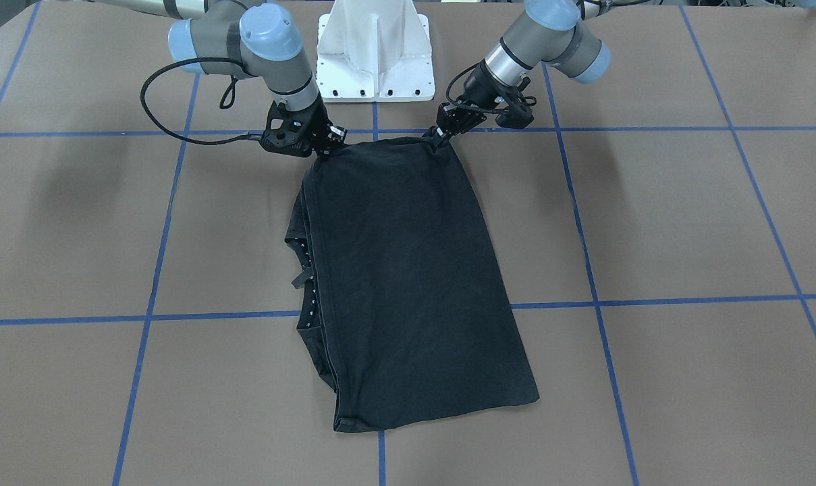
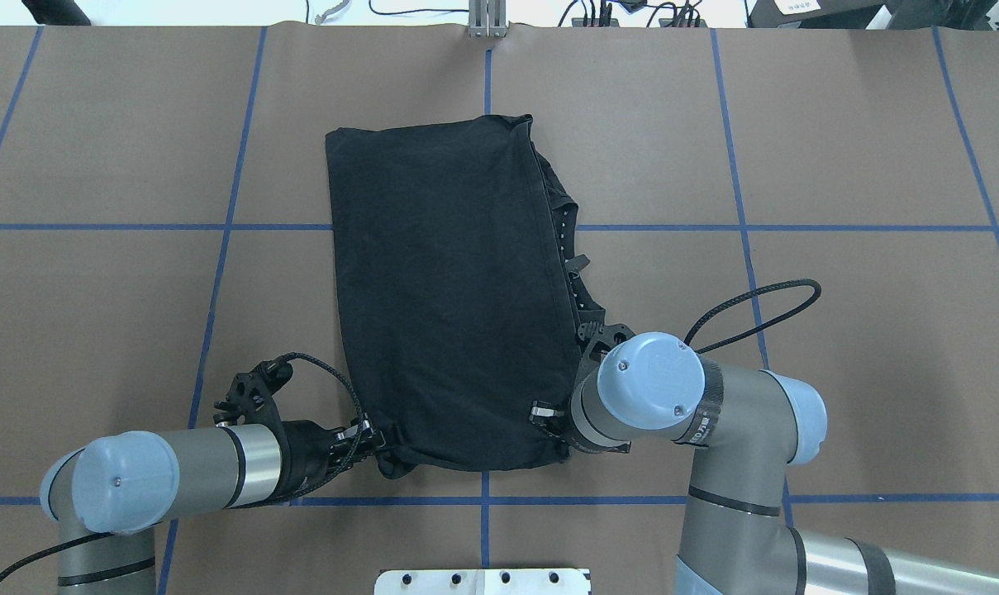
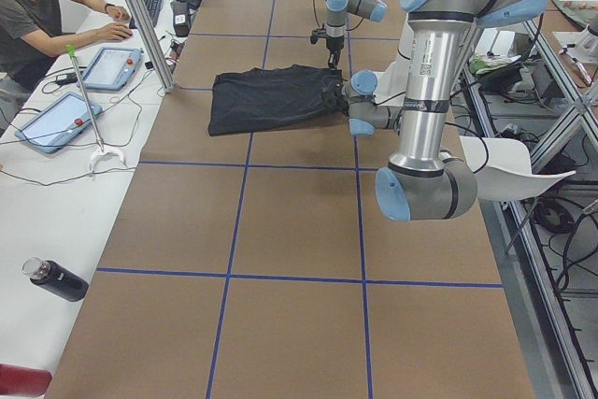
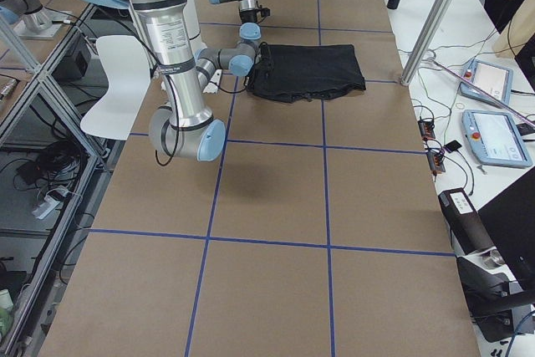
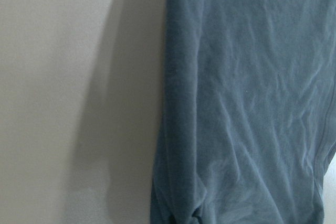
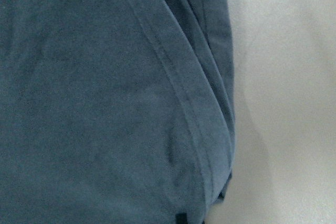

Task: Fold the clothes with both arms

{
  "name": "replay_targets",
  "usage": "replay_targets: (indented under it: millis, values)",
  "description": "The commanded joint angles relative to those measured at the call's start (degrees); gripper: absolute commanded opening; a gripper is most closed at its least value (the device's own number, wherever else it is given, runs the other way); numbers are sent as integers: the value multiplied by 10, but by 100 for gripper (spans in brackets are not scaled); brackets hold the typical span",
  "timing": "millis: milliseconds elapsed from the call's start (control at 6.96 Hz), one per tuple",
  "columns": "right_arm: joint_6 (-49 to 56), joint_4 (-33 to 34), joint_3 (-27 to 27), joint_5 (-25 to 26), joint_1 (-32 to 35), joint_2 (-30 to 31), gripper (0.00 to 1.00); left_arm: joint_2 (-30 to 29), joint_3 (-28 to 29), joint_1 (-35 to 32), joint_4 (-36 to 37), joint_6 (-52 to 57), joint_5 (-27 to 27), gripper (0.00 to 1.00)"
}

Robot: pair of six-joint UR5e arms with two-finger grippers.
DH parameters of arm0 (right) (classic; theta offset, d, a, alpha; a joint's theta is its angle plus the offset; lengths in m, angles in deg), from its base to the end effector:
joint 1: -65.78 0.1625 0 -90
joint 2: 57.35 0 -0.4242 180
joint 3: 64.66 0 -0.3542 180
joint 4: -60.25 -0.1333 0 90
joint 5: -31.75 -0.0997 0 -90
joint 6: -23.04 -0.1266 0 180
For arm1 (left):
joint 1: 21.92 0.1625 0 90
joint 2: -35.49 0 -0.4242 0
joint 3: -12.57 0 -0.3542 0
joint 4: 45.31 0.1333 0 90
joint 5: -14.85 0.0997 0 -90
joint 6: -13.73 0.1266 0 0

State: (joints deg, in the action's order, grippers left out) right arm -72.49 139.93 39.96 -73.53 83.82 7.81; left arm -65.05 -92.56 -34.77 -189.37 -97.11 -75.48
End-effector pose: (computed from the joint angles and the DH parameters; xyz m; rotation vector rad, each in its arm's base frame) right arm -0.5484 -0.2837 0.3251 -0.1545 -0.8879 0.2674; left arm 0.4962 -0.2492 0.3506 -0.1030 1.4049 -0.4849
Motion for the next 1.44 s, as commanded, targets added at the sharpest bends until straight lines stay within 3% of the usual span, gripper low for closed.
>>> replay_targets:
  millis: [0, 575, 1293]
  values:
    - [1, -1, 1, -2, 1, 3, 0, 5, -5, -2, 0, 0, 1, 0]
    - [-33, -1, 63, -28, -29, 35, 0, 7, -28, 11, 7, 5, 0, 0]
    - [-34, -4, 46, -22, -25, 33, 0, 10, -45, 16, 13, 7, -1, 0]
